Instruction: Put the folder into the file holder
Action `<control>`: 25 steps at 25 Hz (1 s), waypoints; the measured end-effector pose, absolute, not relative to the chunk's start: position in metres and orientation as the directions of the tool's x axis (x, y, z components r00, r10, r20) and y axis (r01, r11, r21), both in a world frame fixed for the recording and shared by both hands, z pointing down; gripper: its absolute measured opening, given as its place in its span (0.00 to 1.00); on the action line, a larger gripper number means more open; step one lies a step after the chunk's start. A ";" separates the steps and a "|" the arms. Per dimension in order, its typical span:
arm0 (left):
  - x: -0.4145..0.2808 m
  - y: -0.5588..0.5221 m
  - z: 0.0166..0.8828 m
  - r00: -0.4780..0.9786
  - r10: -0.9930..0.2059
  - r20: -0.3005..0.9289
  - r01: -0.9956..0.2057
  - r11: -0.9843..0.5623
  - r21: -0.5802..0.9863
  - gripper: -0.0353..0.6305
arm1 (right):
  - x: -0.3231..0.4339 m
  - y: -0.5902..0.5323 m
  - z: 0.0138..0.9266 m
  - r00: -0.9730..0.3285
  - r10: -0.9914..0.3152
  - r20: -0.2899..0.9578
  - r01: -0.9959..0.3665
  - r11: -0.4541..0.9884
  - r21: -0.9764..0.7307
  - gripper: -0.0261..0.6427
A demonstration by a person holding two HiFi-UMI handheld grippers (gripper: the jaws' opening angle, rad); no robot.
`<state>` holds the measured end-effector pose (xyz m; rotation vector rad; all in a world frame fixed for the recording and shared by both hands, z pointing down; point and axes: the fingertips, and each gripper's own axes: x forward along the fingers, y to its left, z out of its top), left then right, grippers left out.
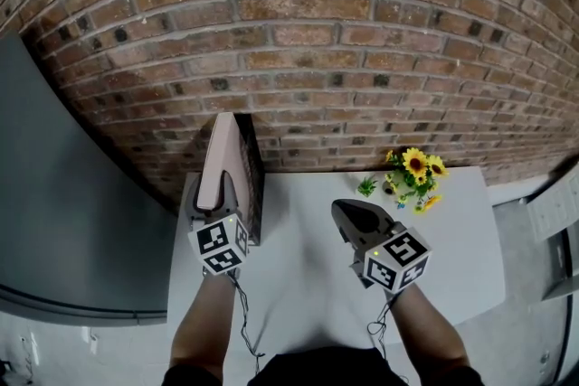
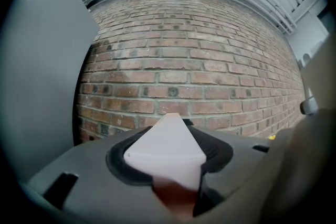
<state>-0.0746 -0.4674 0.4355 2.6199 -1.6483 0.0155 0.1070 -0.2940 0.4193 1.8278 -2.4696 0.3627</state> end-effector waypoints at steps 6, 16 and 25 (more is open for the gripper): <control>-0.072 -0.463 0.432 0.474 -0.880 0.043 -0.880 -0.474 -0.005 0.38 | 0.103 -0.294 0.415 -0.315 -0.937 0.153 -0.943 0.291 -0.161 0.04; -0.086 -0.422 0.405 0.472 -0.882 0.006 -0.881 -0.472 -0.025 0.40 | 0.092 -0.289 0.408 -0.373 -0.919 0.127 -0.924 0.355 -0.143 0.04; -0.096 -0.339 0.376 0.418 -0.908 -0.013 -0.908 -0.417 -0.036 0.40 | 0.084 -0.258 0.385 -0.497 -0.865 0.070 -0.862 0.484 -0.150 0.04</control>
